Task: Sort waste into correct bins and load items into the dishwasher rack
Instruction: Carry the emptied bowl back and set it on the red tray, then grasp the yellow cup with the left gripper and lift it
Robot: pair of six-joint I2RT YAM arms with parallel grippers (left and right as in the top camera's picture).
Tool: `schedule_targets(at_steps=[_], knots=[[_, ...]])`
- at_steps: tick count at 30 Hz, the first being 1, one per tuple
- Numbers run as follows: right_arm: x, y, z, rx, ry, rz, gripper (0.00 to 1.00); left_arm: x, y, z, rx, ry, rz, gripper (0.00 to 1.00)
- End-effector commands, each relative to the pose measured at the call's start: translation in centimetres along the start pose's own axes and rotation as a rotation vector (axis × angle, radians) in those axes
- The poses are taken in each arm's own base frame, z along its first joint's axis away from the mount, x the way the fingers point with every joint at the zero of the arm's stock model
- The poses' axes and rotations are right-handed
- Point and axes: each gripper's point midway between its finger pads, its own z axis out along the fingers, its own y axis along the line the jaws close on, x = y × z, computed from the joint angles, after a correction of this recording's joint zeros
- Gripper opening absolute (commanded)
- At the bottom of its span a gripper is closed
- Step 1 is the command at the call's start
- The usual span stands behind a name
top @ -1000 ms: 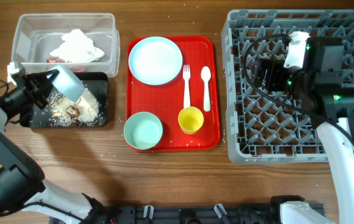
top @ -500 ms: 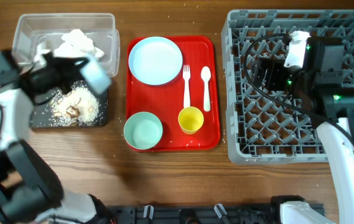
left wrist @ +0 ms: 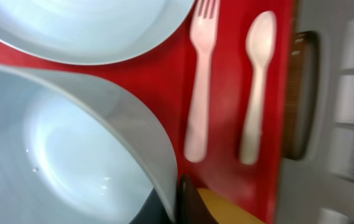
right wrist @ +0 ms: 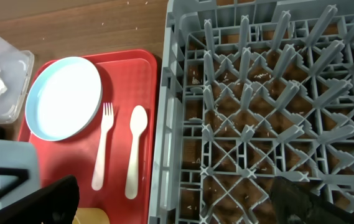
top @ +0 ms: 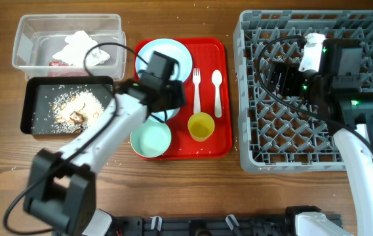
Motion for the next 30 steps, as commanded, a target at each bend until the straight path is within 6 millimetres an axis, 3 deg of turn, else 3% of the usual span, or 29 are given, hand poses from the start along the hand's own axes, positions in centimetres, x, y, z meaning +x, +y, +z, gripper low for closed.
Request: schedule_targets(at_steps=[1, 4, 9, 12, 14, 18, 22, 27, 30], knots=[[0.0, 0.5, 0.1, -0.02, 0.01, 0.009, 1.0, 1.1, 1.8, 2.8, -0.17, -0.006, 0.101, 0.04], [0.3, 0.4, 0.1, -0.018, 0.021, 0.011, 1.0, 1.5, 1.8, 3.5, -0.176, 0.008, 0.107, 0.08], [0.3, 0.4, 0.1, -0.017, 0.021, 0.011, 1.0, -0.1, 0.5, 2.9, -0.132, -0.055, 0.109, 0.46], [0.3, 0.4, 0.2, -0.02, 0.023, 0.011, 1.0, -1.2, -0.7, 1.2, -0.108, -0.082, 0.186, 0.62], [0.3, 0.4, 0.2, -0.02, 0.025, 0.011, 1.0, -0.8, -0.6, -0.8, -0.125, -0.055, 0.19, 0.63], [0.3, 0.4, 0.2, -0.021, 0.023, 0.011, 1.0, 2.7, 1.1, -3.3, -0.175, 0.087, 0.172, 0.62], [0.1, 0.5, 0.2, -0.022, 0.016, 0.011, 1.0, 6.7, 1.0, -3.6, -0.12, 0.275, 0.145, 0.56], [0.0, 0.5, 0.2, -0.022, 0.013, 0.01, 1.0, 9.3, 3.0, -2.4, -0.178, 0.373, 0.127, 0.56], [0.0, 0.5, 0.2, -0.022, 0.012, 0.009, 1.0, 9.8, 3.5, -1.9, -0.182, 0.378, 0.126, 0.54]])
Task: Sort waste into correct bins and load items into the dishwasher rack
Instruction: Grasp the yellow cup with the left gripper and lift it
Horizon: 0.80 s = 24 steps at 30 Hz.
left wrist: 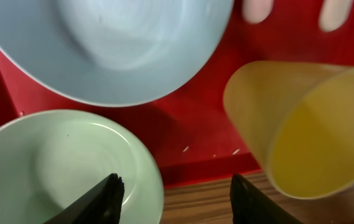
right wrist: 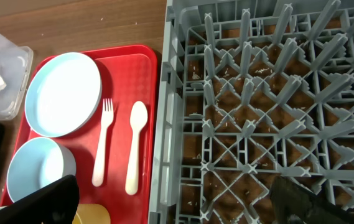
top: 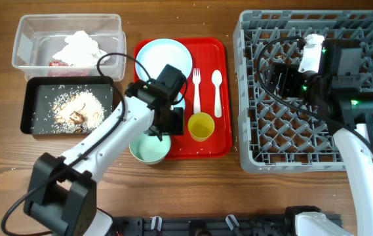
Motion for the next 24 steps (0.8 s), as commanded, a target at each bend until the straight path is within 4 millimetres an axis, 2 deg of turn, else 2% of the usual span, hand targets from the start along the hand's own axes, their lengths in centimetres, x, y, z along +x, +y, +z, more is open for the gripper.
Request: schedule_targets(at_steps=[1, 4, 10, 14, 20, 24], knots=[[-0.4, 0.5, 0.1, -0.022, -0.005, 0.006, 1.0, 0.9, 0.3, 1.4, -0.001, 0.044, 0.005, 0.54], [-0.4, 0.5, 0.1, -0.021, -0.005, 0.006, 1.0, 1.0, 0.4, 1.7, -0.004, 0.047, -0.017, 0.52], [-0.4, 0.5, 0.2, -0.021, -0.003, 0.006, 1.0, 1.1, 0.8, 3.9, 0.01, 0.021, -0.016, 0.48], [-0.3, 0.4, 0.4, -0.02, 0.001, 0.007, 1.0, -0.5, 0.4, 4.4, 0.032, -0.058, -0.005, 0.48], [-0.2, 0.4, 0.4, -0.02, 0.006, 0.008, 1.0, -3.0, 0.1, 4.2, 0.025, -0.169, 0.001, 0.48], [-0.2, 0.4, 0.4, -0.02, 0.006, 0.008, 1.0, -4.2, -0.8, 3.0, 0.056, -0.206, 0.004, 0.54]])
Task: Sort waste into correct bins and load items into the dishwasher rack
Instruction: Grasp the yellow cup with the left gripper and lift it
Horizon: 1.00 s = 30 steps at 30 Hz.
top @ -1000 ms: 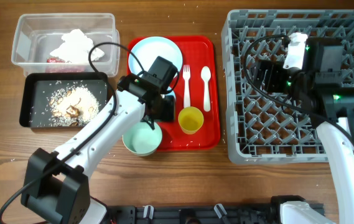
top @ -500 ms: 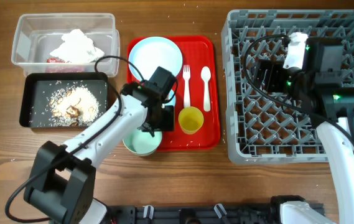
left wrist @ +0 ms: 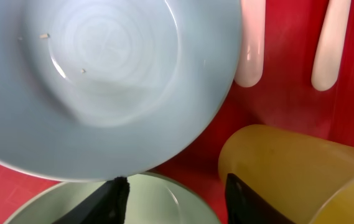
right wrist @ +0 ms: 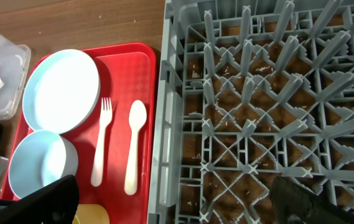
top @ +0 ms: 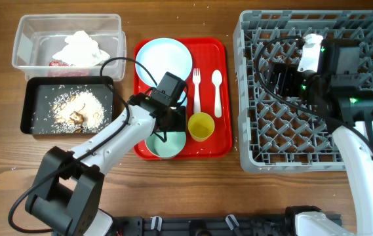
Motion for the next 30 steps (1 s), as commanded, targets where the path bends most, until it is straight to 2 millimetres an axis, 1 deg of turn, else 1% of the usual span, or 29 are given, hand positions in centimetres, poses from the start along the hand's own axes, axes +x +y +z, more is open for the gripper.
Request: schedule_targets(at_steps=[1, 4, 6, 8, 9, 14, 16, 18, 19, 21, 25, 28, 29, 30], knots=[[-0.3, 0.5, 0.0, -0.021, -0.003, 0.006, 1.0, -1.6, -0.8, -1.0, 0.015, -0.039, -0.002, 0.55], [-0.3, 0.5, 0.0, -0.021, -0.004, 0.005, 1.0, -3.0, -2.4, -2.7, 0.075, -0.081, 0.005, 0.59], [-0.3, 0.5, 0.0, -0.021, -0.004, 0.005, 1.0, -4.0, -3.1, -3.9, 0.099, -0.117, 0.01, 0.63], [-0.3, 0.5, 0.0, -0.021, -0.004, 0.006, 1.0, -4.4, -3.5, -4.7, 0.112, -0.138, 0.012, 0.64], [-0.3, 0.5, 0.0, -0.022, -0.004, 0.006, 1.0, -4.3, -3.9, -4.9, 0.138, -0.13, 0.02, 0.65], [-0.4, 0.6, 0.0, -0.029, -0.007, 0.024, 1.0, -3.4, -4.3, -4.5, 0.15, -0.095, 0.032, 0.61], [-0.4, 0.6, 0.0, -0.029, -0.007, 0.024, 1.0, -2.8, -4.4, -3.7, 0.139, -0.068, 0.042, 0.6], [-0.4, 0.6, 0.0, -0.029, -0.006, 0.024, 1.0, -1.8, -4.5, -2.5, 0.12, -0.024, 0.052, 0.57], [-0.4, 0.6, 0.0, -0.029, -0.006, 0.024, 1.0, -1.4, -4.5, -1.8, 0.111, -0.005, 0.056, 0.55], [-0.4, 0.6, 0.0, -0.029, -0.006, 0.024, 1.0, -1.1, -4.4, -1.0, 0.101, 0.016, 0.056, 0.46], [-0.4, 0.6, 0.0, -0.029, -0.006, 0.024, 1.0, -0.8, -4.0, 0.0, 0.085, 0.041, 0.053, 0.35], [-0.4, 0.6, 0.1, -0.029, -0.003, 0.025, 1.0, -0.7, -4.0, 0.3, 0.083, 0.045, 0.052, 0.19], [-0.3, 0.6, 0.1, -0.029, -0.002, 0.025, 1.0, -0.7, -4.0, 0.3, 0.083, 0.045, 0.052, 0.1], [-0.3, 0.6, 0.1, -0.028, -0.001, 0.025, 1.0, -0.7, -4.0, 0.3, 0.083, 0.045, 0.052, 0.04]])
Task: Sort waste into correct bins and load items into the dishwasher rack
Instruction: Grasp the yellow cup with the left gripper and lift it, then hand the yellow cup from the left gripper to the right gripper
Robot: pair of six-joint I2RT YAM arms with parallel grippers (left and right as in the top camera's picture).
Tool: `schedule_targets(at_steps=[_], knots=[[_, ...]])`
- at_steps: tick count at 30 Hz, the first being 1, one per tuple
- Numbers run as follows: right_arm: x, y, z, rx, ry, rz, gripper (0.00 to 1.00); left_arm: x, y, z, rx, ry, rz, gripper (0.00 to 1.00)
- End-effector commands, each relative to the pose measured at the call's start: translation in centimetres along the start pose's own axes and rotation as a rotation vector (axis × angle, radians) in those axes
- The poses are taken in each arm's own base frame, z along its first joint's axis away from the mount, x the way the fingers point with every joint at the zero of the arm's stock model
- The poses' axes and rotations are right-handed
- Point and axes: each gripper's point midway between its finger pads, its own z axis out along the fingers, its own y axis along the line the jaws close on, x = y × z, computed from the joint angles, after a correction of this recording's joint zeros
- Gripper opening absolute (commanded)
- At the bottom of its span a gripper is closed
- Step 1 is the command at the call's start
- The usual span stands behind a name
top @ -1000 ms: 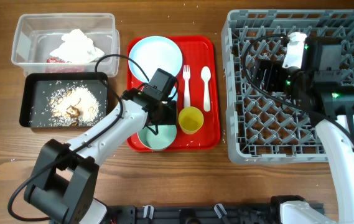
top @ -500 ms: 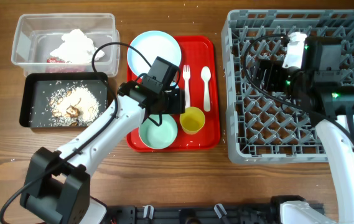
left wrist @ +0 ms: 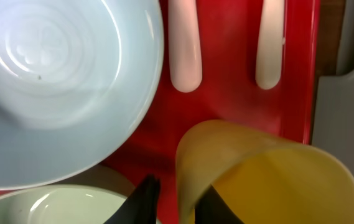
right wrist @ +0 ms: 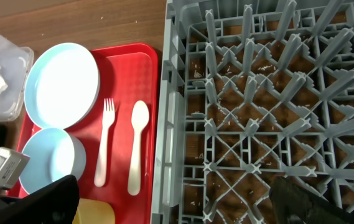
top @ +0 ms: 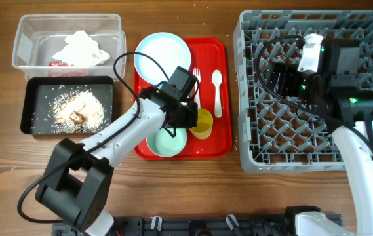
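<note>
A yellow cup (top: 203, 124) stands on the red tray (top: 223, 141). My left gripper (top: 191, 115) is at its left rim, one finger (left wrist: 147, 198) outside and the other finger (left wrist: 219, 206) inside, shut on the cup's (left wrist: 270, 177) wall. On the tray also lie a light blue plate (top: 162, 54), a mint bowl (top: 166, 141), a fork (top: 196, 84) and a spoon (top: 217, 90). My right gripper (top: 279, 75) hangs open over the grey dishwasher rack (top: 317, 154), holding nothing; its fingertips (right wrist: 40, 200) frame the rack (right wrist: 257, 112).
At the back left stands a clear bin (top: 29, 29) holding crumpled tissue. In front of it lies a black tray (top: 30, 108) with rice scraps. Bare wooden table (top: 193, 183) runs along the front.
My left gripper has moved right, from over the bowl and plate to the yellow cup, and its fingers have narrowed onto the cup's rim. The right arm has not moved.
My left gripper first had the mint bowl close against a finger by the plate. Then it stood open above the bowl at the tray's front left corner. The bowl then sat further onto the tray. Now the gripper is shut on the cup.
</note>
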Motion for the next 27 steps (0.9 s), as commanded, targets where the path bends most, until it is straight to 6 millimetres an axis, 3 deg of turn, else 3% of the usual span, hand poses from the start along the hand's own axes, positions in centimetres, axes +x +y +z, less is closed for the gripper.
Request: schedule_targets(at_steps=[1, 5, 9, 12, 16, 19, 23, 27], knots=[[-0.3, 0.5, 0.1, -0.021, -0.001, 0.01, 1.0, -0.2, -0.5, 0.2, 0.015, 0.005, 0.007, 0.04], [-0.2, 1.5, 0.1, -0.082, 0.008, 0.009, 1.0, -0.8, -3.1, -1.9, 0.195, 0.029, -0.007, 0.04], [0.1, 5.8, -0.5, -0.34, 0.037, 0.001, 1.0, -3.8, -6.0, -8.3, 0.618, 0.018, -0.036, 0.04], [0.1, 9.8, -1.5, -0.613, 0.056, -0.036, 1.0, -5.7, -6.0, -13.5, 0.946, 0.019, -0.022, 0.04], [-0.6, 12.9, -3.3, -0.87, 0.023, -0.115, 1.0, -6.4, -4.7, -15.4, 1.032, 0.018, -0.05, 0.04], [-1.0, 14.1, -4.4, -0.997, -0.009, -0.171, 1.0, -6.4, -4.8, -17.1, 1.126, 0.02, -0.004, 0.04], [-1.0, 14.9, -4.0, -1.052, -0.006, -0.19, 0.99, -6.3, -5.5, -18.4, 1.191, 0.036, 0.031, 0.04], [0.1, 17.4, -3.8, -1.106, 0.025, -0.241, 0.98, -6.4, -5.5, -18.6, 1.199, 0.033, 0.041, 0.04]])
